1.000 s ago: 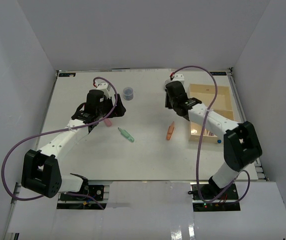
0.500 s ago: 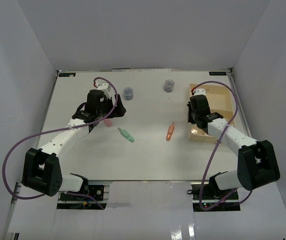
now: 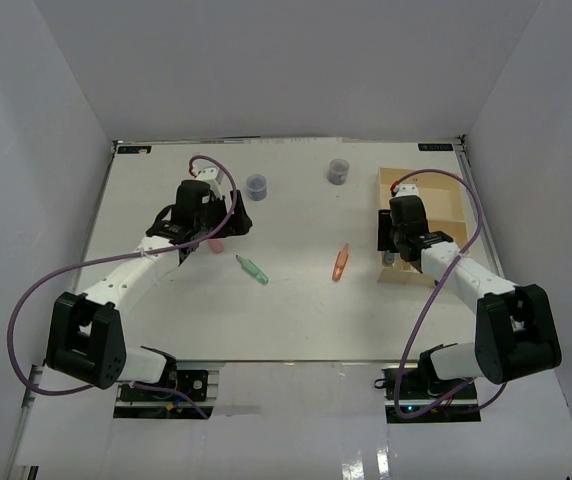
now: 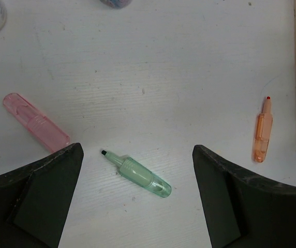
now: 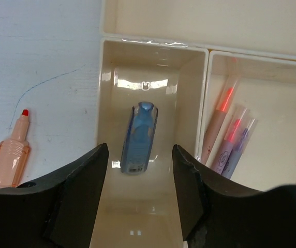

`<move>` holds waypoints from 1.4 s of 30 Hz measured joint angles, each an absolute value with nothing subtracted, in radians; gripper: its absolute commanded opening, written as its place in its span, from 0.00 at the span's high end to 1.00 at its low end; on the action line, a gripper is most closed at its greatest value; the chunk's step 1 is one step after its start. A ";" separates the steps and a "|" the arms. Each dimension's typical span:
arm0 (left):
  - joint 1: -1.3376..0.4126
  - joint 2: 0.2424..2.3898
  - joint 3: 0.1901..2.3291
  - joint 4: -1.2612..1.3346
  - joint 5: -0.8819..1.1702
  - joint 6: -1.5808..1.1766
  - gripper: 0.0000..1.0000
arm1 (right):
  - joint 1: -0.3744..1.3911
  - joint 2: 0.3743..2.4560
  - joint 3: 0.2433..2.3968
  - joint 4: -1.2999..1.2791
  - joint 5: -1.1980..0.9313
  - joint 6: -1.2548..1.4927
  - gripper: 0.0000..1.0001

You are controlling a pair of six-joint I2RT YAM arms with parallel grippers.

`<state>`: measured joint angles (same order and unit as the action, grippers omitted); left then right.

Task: Sort the stationery into containers
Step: Place the stationery in the storage box.

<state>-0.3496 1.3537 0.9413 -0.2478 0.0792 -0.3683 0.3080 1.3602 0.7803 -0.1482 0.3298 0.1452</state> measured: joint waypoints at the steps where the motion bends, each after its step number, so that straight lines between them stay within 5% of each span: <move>1: -0.350 1.357 0.941 -0.249 0.079 -0.370 0.02 | 0.308 1.358 0.780 -0.148 0.331 0.142 0.33; 19: -0.306 1.438 0.960 -0.368 -0.140 -0.506 0.02 | 0.307 1.047 0.780 -0.181 0.279 0.085 0.01; 25: -0.210 1.491 0.971 -0.400 -0.159 -0.574 0.04 | 0.307 0.933 0.763 -0.150 0.242 0.071 0.10; 42: -0.196 1.760 1.120 -0.453 -0.146 -0.664 0.25 | 0.307 0.871 0.709 -0.101 0.157 0.075 0.10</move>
